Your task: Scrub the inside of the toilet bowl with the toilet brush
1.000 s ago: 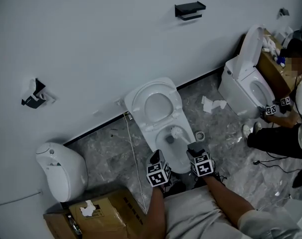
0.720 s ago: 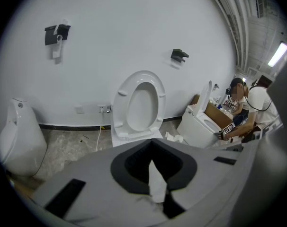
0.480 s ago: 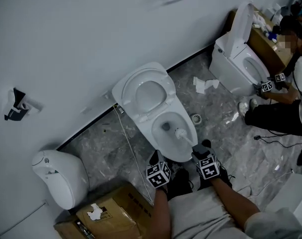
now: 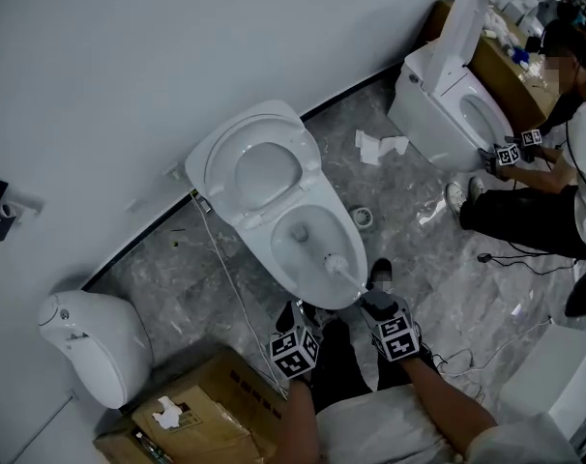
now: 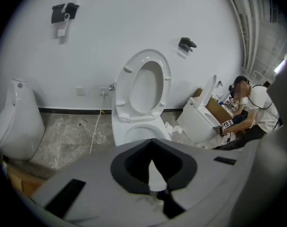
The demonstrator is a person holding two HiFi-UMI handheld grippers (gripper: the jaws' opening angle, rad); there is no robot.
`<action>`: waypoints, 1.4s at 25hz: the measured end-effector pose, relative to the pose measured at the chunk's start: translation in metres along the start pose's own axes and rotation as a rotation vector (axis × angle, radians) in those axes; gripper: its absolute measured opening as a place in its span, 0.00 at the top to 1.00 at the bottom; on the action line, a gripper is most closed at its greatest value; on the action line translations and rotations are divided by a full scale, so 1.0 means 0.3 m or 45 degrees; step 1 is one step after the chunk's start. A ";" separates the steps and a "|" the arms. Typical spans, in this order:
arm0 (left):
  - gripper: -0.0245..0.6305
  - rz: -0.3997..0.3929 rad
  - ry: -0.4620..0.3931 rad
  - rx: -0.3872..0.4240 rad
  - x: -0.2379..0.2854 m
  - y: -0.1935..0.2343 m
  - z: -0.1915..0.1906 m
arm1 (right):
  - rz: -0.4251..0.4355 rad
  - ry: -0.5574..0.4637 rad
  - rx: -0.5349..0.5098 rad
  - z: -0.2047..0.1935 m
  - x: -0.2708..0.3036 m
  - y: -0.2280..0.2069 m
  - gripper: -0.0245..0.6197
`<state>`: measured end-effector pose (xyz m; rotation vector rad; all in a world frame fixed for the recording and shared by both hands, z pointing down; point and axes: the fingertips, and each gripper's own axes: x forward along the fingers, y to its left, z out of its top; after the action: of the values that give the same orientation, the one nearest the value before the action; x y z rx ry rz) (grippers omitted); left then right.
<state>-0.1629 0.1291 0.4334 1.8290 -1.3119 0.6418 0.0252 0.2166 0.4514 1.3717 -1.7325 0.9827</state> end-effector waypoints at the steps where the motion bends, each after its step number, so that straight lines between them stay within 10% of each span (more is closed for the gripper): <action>1: 0.92 -0.001 0.008 0.005 0.012 -0.001 -0.012 | -0.002 0.001 0.007 -0.011 0.014 -0.008 0.62; 35: 0.92 -0.024 0.124 0.206 0.356 0.123 -0.243 | 0.545 0.087 -0.096 -0.139 0.493 0.075 0.65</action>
<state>-0.1585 0.1246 0.5677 1.9112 -1.2071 0.8371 -0.0215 0.1913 0.5975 0.9244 -2.0333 1.1607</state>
